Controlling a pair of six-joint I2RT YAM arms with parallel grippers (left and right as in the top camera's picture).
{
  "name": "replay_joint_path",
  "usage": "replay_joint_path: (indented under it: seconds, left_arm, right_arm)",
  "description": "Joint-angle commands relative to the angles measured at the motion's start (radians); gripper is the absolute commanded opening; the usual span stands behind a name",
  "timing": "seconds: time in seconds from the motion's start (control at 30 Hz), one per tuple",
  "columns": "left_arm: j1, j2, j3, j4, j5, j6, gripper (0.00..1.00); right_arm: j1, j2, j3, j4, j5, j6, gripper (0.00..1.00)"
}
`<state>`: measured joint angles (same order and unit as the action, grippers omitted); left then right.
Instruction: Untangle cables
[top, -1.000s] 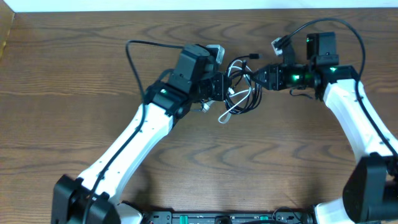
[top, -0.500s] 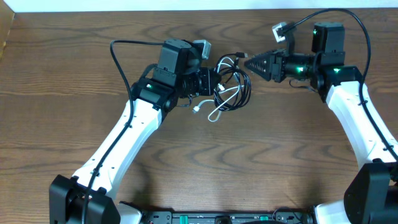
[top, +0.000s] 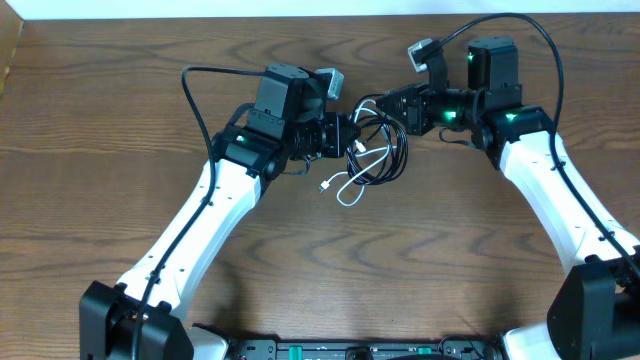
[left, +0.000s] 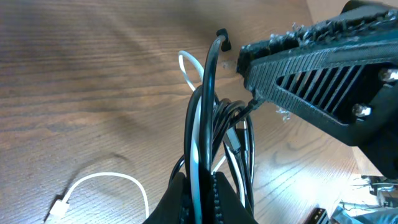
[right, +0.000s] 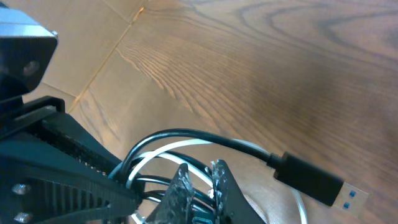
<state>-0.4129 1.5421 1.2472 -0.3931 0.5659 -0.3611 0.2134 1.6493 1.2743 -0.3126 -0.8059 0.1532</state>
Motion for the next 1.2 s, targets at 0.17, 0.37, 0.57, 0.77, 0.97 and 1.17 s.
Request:
replay_joint_path:
  seconds: [0.17,0.37,0.57,0.77,0.97,1.17]
  left_arm:
    - [0.003,0.001,0.014,0.035,-0.081,0.002,0.07]
    - [0.002,0.001,0.014,0.085,-0.111,-0.085,0.07]
    - [0.004,0.001,0.014,0.124,-0.07,-0.174,0.07]
    - [0.063,-0.007,0.014,0.195,0.095,-0.193,0.08]
    - [0.17,-0.012,0.014,0.193,0.161,-0.224,0.08]
    - [0.177,-0.011,0.014,0.193,0.16,-0.22,0.07]
  right_arm:
    - [0.045,0.01,0.014,-0.127,-0.026,0.06,0.01]
    - [0.084,0.012,0.013,-0.2,0.083,0.19,0.01]
    - [0.161,0.045,-0.005,-0.201,0.309,0.349,0.01]
    - [0.164,0.14,-0.01,-0.202,0.445,0.438,0.01]
    - [0.14,0.199,-0.01,-0.222,0.459,0.424,0.14]
    - [0.121,0.15,-0.009,-0.212,0.353,0.286,0.64]
